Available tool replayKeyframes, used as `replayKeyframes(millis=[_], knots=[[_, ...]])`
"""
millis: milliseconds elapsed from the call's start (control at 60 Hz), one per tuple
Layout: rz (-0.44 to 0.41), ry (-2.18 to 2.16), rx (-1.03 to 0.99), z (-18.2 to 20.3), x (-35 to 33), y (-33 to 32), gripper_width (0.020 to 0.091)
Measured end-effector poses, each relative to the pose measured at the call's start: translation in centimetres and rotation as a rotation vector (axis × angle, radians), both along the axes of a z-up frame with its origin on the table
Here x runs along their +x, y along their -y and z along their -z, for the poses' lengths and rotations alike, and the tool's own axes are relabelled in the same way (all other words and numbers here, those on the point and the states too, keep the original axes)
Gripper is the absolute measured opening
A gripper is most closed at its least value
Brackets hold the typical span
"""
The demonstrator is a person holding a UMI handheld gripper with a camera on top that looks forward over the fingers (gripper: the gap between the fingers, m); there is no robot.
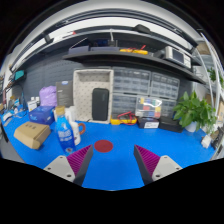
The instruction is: Pour water
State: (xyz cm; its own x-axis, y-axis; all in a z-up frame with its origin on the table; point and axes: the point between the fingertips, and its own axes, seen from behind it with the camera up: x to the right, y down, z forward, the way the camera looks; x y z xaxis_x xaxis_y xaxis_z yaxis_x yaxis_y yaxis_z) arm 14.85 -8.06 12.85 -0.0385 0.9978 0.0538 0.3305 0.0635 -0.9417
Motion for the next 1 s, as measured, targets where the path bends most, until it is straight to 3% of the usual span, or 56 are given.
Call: replayKeyframes(millis=[183,350,533,700,783,800,883,1000], knots=[[-0.116,0.048,-0.044,3.5,1.9,8.4,0.0854],[-0.105,0.031,-0.105,5.0,-0.8,14.2,0.0857],[-0.054,-0.042,-0.075,4.6,-5.7,15.8,0.0830],[-0.032,-0.074,-0.049,5.2,-8.6,16.5,0.0692],[-0.013,-0.089,-0.058,5.3,-9.2,16.4,0.0571],[-0.009,-0.099,-0.063,5.1,-9.2,16.4,0.0519],[0.003,-0.103,-0.066,5.2,-9.1,16.3,0.0473],[-0.001,-0.092,-0.040,5.4,-9.3,16.5,0.0328]])
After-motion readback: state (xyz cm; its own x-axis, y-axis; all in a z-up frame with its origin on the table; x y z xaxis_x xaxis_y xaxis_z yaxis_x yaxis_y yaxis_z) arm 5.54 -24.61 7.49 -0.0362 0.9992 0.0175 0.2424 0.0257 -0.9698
